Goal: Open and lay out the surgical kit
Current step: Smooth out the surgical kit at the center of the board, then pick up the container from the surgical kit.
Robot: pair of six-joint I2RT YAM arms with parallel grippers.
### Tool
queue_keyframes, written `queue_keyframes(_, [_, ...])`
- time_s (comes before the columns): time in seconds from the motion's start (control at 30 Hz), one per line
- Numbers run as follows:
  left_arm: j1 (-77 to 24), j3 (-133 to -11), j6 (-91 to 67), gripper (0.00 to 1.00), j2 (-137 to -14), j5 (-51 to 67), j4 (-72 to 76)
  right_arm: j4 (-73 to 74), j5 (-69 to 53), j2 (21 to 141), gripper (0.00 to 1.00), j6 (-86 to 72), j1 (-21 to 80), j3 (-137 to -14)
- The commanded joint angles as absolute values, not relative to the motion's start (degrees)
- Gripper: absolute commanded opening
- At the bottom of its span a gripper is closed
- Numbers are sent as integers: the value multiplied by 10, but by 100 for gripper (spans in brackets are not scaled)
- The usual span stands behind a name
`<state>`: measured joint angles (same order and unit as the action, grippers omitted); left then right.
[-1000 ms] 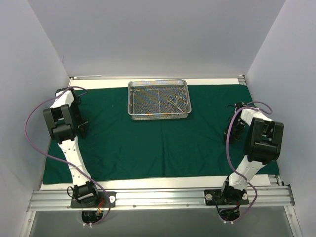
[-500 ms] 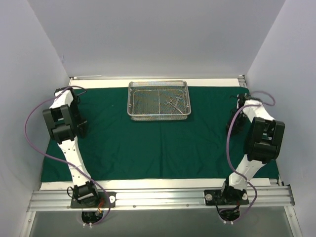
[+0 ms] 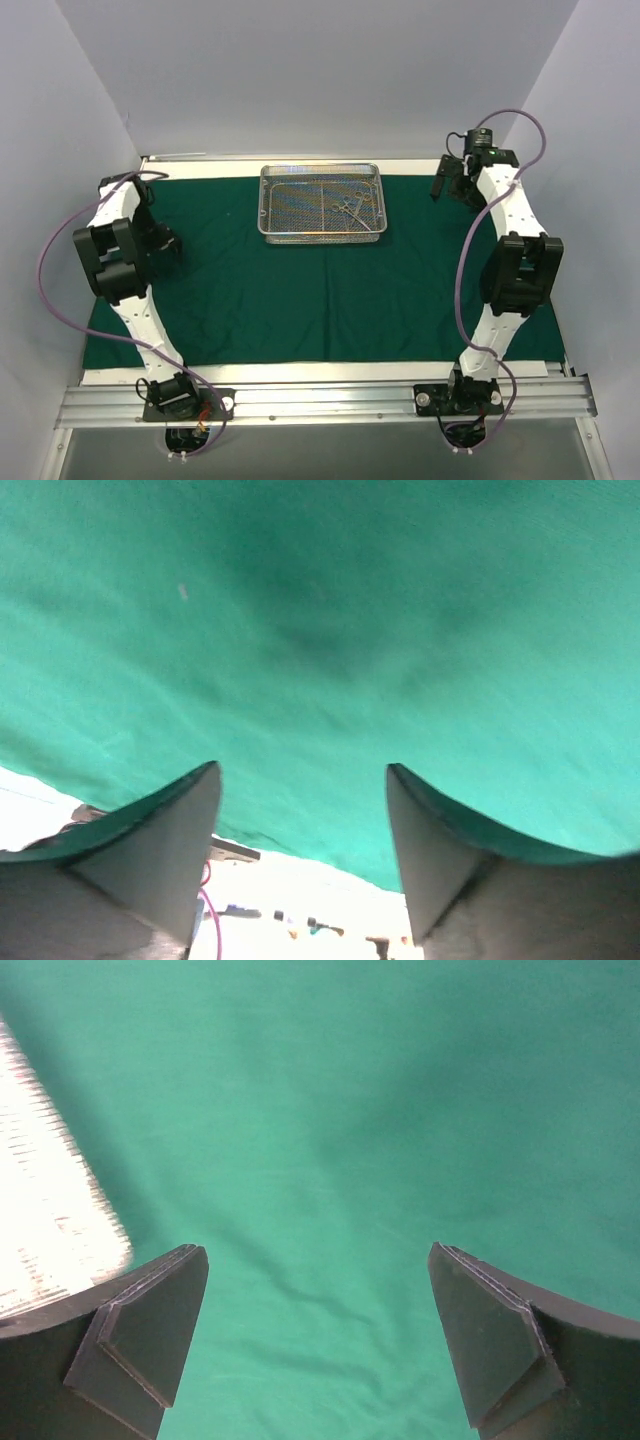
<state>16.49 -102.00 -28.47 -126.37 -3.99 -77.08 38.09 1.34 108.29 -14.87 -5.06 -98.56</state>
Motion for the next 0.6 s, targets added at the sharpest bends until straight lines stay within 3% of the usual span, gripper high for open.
queue_keyframes(0.0, [142,-1069,-287,77,-1179,-2,-745,358,-59,1097,100,-147,-22,-1015])
queue_keyframes(0.27, [19,-1213,-241,82,-1229,154,-671,292,-144,1196,94,-190,60,-1136])
queue_keyframes(0.57, [-69,-1329,-236,83,-1309,113,-611,320,-119,1309,82,-185,88,-1247])
